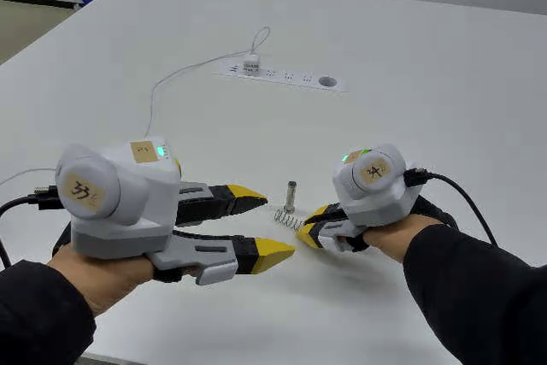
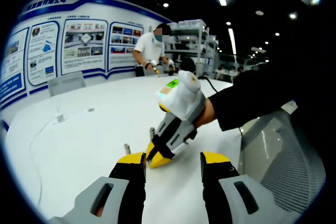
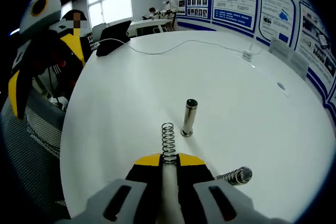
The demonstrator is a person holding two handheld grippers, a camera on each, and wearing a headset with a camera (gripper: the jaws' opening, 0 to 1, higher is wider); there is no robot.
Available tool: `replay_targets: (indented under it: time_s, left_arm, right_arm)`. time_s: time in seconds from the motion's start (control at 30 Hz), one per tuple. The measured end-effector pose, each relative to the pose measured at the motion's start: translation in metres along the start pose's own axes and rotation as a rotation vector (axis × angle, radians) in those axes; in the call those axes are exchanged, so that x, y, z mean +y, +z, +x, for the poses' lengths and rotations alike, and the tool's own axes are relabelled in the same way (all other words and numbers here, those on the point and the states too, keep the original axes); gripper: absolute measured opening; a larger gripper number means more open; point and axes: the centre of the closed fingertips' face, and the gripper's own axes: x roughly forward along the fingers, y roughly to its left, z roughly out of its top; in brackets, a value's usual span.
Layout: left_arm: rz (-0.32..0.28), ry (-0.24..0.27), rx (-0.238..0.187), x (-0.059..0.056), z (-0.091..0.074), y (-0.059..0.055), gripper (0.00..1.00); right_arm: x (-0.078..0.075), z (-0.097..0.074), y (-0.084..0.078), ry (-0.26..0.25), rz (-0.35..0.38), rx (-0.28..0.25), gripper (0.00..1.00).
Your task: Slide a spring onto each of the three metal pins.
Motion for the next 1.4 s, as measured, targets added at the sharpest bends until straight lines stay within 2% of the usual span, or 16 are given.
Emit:
replay_targets:
  time_s: [0.17, 0.27, 0.4, 0.53, 0.67, 0.73, 0.87, 1.07, 1.23, 1.4]
  left_arm:
    - [0.007, -0.005, 0.021, 0.001, 0.003, -0.006, 0.42]
    - [0.031, -0.009, 0.053, 0.002, 0.005, -0.013, 0.42]
    - [0.075, -0.023, 0.101, 0.0, 0.008, -0.024, 0.4]
    - [0.1, -0.044, 0.118, -0.003, 0.011, -0.028, 0.37]
    - [0.15, -0.105, 0.15, -0.014, 0.015, -0.033, 0.28]
    - [0.191, -0.135, 0.186, -0.02, 0.017, -0.04, 0.26]
    - [0.255, -0.161, 0.24, -0.028, 0.02, -0.049, 0.25]
    - [0.303, -0.184, 0.243, -0.037, 0.024, -0.048, 0.21]
    - [0.325, -0.183, 0.246, -0.034, 0.023, -0.048, 0.12]
    - [0.314, -0.177, 0.231, -0.033, 0.022, -0.045, 0.11]
  right_arm:
    - [0.012, -0.016, 0.002, 0.02, -0.069, 0.026, 0.11]
    - [0.02, -0.028, 0.005, 0.047, -0.089, 0.028, 0.11]
    - [0.035, -0.046, 0.001, 0.103, -0.143, 0.07, 0.11]
    - [0.051, -0.061, -0.003, 0.162, -0.195, 0.106, 0.11]
    - [0.066, -0.075, 0.0, 0.201, -0.245, 0.126, 0.11]
    - [0.073, -0.081, 0.002, 0.219, -0.271, 0.137, 0.11]
    - [0.081, -0.088, 0.006, 0.241, -0.31, 0.156, 0.11]
    - [0.092, -0.09, 0.008, 0.261, -0.354, 0.185, 0.11]
    - [0.096, -0.094, 0.015, 0.267, -0.365, 0.172, 0.11]
    - [0.099, -0.104, 0.041, 0.271, -0.342, 0.075, 0.11]
